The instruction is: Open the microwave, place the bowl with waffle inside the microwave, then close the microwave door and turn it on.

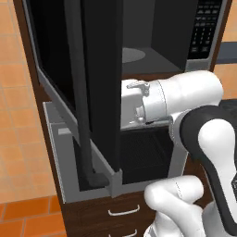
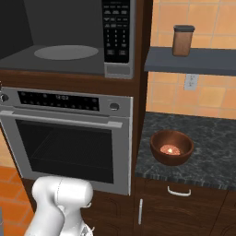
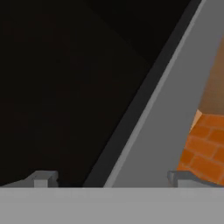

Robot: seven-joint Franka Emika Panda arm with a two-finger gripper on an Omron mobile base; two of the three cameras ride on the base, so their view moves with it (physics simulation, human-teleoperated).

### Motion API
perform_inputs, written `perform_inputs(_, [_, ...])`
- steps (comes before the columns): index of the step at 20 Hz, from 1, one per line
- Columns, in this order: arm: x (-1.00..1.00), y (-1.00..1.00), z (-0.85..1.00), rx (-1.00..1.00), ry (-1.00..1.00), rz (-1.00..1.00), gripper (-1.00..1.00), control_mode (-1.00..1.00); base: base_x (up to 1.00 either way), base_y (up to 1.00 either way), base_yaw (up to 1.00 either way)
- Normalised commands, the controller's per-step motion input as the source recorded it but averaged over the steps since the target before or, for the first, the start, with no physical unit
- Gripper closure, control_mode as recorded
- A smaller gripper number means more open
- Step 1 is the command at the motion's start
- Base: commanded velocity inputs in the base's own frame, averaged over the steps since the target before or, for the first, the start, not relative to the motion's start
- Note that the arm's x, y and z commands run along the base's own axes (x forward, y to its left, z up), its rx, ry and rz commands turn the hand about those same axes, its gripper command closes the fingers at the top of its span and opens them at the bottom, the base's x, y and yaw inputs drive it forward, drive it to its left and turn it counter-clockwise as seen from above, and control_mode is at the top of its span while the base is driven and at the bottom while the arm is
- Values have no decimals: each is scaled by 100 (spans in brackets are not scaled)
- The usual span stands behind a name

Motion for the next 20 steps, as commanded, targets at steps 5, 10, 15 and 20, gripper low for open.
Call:
perform_inputs(5, [14,93,-30,-6,6,-7,-100,-100,0,0,0])
perform_inputs(10, [4,48,-22,0,1,-24,-100,-100,0,0,0])
perform_inputs(15, [4,-56,-3,-1,4,-6,-100,-100,0,0,0])
perform_inputs(20, [0,-100,0,-18,15,-29,-100,-100,0,0,0])
